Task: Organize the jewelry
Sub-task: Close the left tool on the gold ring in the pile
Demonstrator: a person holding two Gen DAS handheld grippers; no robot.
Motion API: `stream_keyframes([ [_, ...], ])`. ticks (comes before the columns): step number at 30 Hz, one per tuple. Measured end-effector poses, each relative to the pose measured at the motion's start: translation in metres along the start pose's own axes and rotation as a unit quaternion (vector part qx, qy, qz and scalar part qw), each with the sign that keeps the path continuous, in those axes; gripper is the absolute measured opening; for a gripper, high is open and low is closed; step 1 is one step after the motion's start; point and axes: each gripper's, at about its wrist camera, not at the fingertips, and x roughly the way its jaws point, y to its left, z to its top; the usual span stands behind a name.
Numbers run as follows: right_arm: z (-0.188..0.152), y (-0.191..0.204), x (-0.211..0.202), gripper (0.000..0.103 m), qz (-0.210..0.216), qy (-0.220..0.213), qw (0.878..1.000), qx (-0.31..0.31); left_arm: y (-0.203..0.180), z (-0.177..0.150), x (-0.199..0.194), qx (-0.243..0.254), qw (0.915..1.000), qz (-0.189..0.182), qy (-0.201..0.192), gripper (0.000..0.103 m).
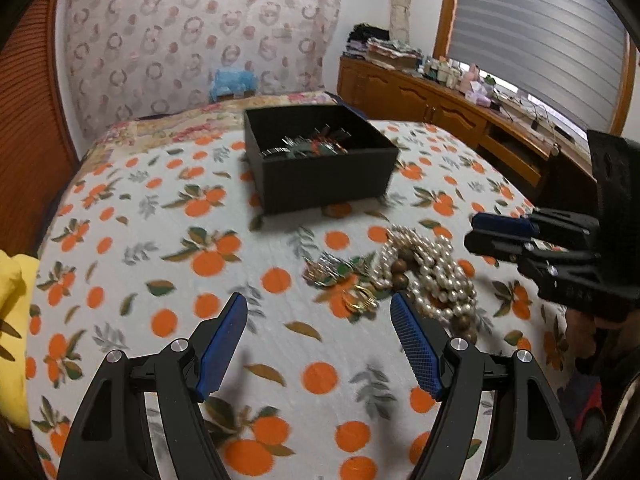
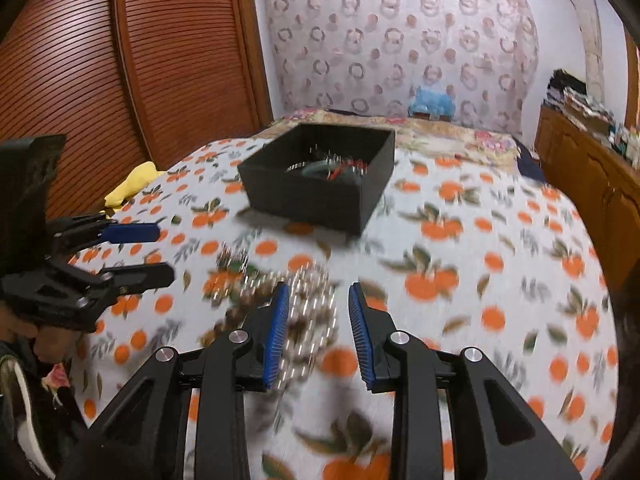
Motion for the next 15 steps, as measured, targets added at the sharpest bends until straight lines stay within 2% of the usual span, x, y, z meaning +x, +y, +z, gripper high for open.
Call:
stream_keyframes([
  [2, -0.01, 0.0, -0.003, 0.033, -0.001, 0.002, 1.0, 0.002, -0.006, -0.002, 0.005, 0.002, 1.0, -0.005, 0.006, 0.069],
  [4, -0.017, 0.0, -0.003, 0.033, -0.001, 0.008, 1.0, 0.002, -0.01, -0.002, 0.01, 0.001, 0.9999, -0.009, 0.014, 0.06],
  [8, -0.025, 0.004, -0.004, 0.033, -0.003, 0.012, 1.0, -0.01, -0.015, 0.002, 0.02, -0.007, 0.9996, -0.009, 0.026, 0.052],
  [15, -0.029, 0.01, -0.008, 0.033, -0.002, 0.002, 1.0, -0.026, -0.028, 0.006, 0.036, 0.008, 0.9989, 0.015, 0.044, 0.039],
])
